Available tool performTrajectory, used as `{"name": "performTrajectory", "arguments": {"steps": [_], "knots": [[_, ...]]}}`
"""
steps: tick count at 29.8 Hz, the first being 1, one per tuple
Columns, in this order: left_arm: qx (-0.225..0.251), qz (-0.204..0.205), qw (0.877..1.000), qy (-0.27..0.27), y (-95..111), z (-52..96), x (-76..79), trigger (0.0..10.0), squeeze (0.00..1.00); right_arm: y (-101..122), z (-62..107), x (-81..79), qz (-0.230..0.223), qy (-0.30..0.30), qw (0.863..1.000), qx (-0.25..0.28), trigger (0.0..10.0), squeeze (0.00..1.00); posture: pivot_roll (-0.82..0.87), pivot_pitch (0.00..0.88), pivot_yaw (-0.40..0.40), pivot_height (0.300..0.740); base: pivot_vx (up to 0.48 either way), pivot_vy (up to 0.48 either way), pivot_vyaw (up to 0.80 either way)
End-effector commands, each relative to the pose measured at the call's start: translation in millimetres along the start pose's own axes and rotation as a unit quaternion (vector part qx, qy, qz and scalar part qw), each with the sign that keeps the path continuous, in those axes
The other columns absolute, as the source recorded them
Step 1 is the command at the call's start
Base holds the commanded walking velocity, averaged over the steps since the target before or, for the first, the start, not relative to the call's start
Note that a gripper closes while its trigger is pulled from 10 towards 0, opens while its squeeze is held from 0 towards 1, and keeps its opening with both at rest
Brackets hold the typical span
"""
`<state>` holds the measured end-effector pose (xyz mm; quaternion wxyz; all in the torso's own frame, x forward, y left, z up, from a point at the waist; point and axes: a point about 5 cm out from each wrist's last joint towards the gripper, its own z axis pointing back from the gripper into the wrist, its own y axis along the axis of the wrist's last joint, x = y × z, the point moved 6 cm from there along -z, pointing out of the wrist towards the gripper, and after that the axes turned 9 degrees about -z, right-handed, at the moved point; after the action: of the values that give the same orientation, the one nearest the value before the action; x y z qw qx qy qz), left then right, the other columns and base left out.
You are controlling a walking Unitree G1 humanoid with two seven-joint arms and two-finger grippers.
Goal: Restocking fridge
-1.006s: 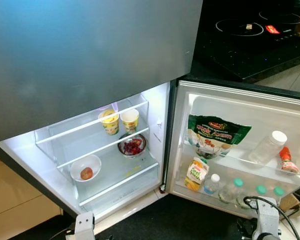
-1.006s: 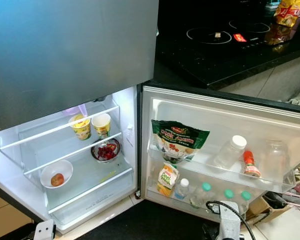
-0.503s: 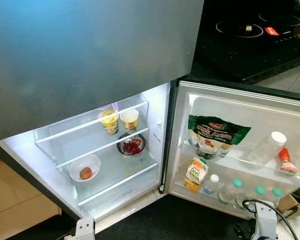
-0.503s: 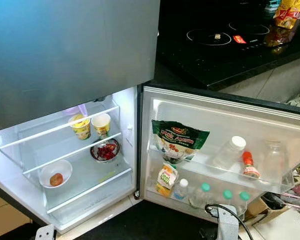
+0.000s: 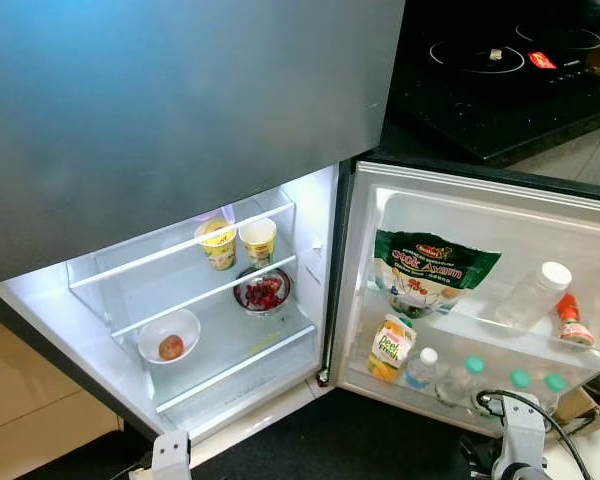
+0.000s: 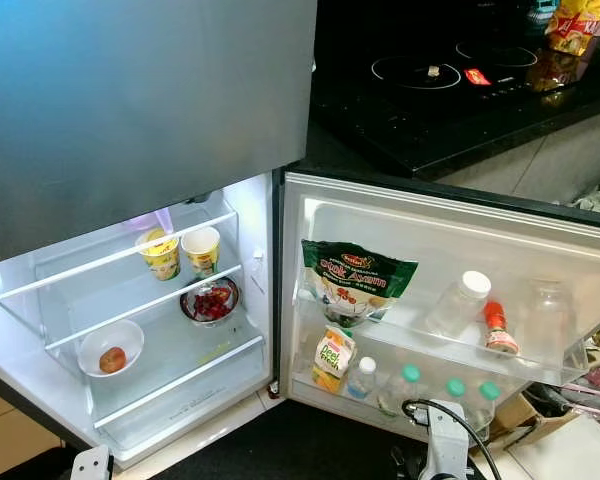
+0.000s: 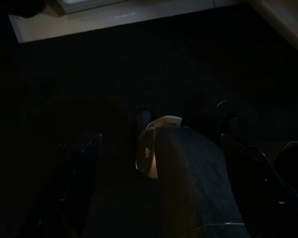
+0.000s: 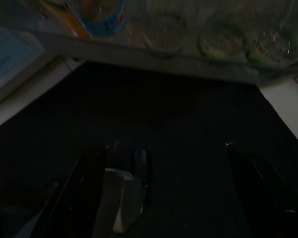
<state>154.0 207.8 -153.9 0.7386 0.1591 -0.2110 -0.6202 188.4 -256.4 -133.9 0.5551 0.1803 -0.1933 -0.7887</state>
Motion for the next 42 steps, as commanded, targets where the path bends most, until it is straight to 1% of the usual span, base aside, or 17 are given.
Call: {"name": "performTrajectory", "arguments": {"steps": [1,4,11,12,15,16,18,20,22,25,26,29,32,35,40,42], "knots": [[-0.015,0.001,1.0,0.005,-9.3,1.6,-1.9,10.0,0.0,-8.9,0.6,1.7,-0.001,-0.006,1.0,-0.013,10.0,0.0,-0.04,0.0,0.009,0.74,-0.289,0.0,0.0],[-0.012,0.004,1.0,0.005,-7.9,1.6,-2.6,10.0,0.0,-11.3,0.8,2.0,0.004,-0.007,1.0,-0.017,10.0,0.0,-0.04,0.0,0.012,0.74,-0.296,0.0,0.0],[-0.024,-0.003,1.0,0.012,-13.4,3.3,-7.8,10.0,0.0,-9.0,0.7,3.4,0.004,-0.011,1.0,-0.013,10.0,0.0,-0.05,0.0,0.027,0.74,-0.309,0.0,0.0],[-0.027,-0.003,1.0,0.016,-16.3,4.6,-10.9,10.0,0.0,-13.6,1.3,4.5,0.006,-0.014,1.0,-0.018,10.0,0.0,-0.05,0.0,0.027,0.74,-0.315,0.0,0.0],[-0.031,-0.002,0.999,0.018,-19.9,6.0,-13.3,10.0,0.0,-19.2,2.0,5.8,0.008,-0.016,1.0,-0.024,10.0,0.0,-0.04,0.0,0.026,0.74,-0.316,0.0,0.0],[-0.031,-0.002,0.999,0.018,-19.9,6.0,-13.3,10.0,0.0,-19.2,2.0,5.8,0.008,-0.016,1.0,-0.024,10.0,0.0,-0.04,0.0,0.026,0.74,-0.319,0.0,0.0],[-0.039,-0.002,0.999,0.019,-27.4,7.9,-14.0,10.0,0.0,-26.8,3.3,8.3,0.011,-0.019,0.999,-0.032,10.0,0.0,-0.04,0.0,0.015,0.74,-0.321,0.0,0.0],[-0.044,-0.001,0.999,0.019,-32.0,8.8,-13.5,10.0,0.0,-29.8,4.1,10.4,0.016,-0.021,0.999,-0.037,10.0,0.0,-0.04,0.0,0.008,0.74,-0.321,0.0,0.0],[-0.043,0.006,0.999,0.021,-32.2,8.8,-13.2,10.0,0.0,-29.2,4.4,12.7,0.011,-0.024,0.999,-0.037,10.0,0.0,-0.03,0.0,0.005,0.74,-0.319,0.0,0.0],[-0.045,0.004,0.999,0.016,-31.9,8.0,-10.4,10.0,0.0,-26.3,4.7,15.4,0.023,-0.023,0.999,-0.038,10.0,0.0,-0.03,0.0,0.003,0.74,-0.322,0.0,0.0],[-0.034,0.011,0.999,0.019,-25.0,6.6,-11.2,10.0,0.0,-16.6,3.9,16.2,0.017,-0.025,0.999,-0.024,10.0,0.0,-0.04,0.0,0.002,0.74,-0.319,0.0,0.0],[-0.027,0.018,0.999,0.022,-21.1,6.0,-12.5,10.0,0.0,-11.6,3.4,16.5,0.006,-0.026,1.0,-0.016,10.0,0.0,-0.04,0.0,0.002,0.74,-0.32,0.0,0.0],[-0.029,0.019,0.999,0.022,-21.5,5.8,-11.5,10.0,0.0,-8.0,2.5,12.5,0.026,-0.017,0.999,-0.015,10.0,0.0,-0.04,0.0,0.0,0.74,-0.322,0.0,0.0],[-0.032,0.017,0.999,0.019,-23.8,5.8,-9.6,10.0,0.0,-8.0,2.4,12.5,0.024,-0.019,0.999,-0.016,10.0,0.0,-0.04,0.0,0.0,0.74,-0.324,0.0,0.0],[-0.034,0.023,0.999,0.022,-26.4,6.4,-10.1,10.0,0.0,-15.4,2.8,12.0,0.03,-0.02,0.999,-0.027,10.0,0.0,-0.04,0.0,-0.003,0.74,-0.316,0.0,0.0],[-0.034,0.013,0.999,0.025,-27.0,6.8,-11.2,10.0,0.0,-18.6,3.2,12.5,0.029,-0.021,0.999,-0.031,10.0,0.0,-0.04,0.0,-0.003,0.74,0.0,0.0,0.0]]}}
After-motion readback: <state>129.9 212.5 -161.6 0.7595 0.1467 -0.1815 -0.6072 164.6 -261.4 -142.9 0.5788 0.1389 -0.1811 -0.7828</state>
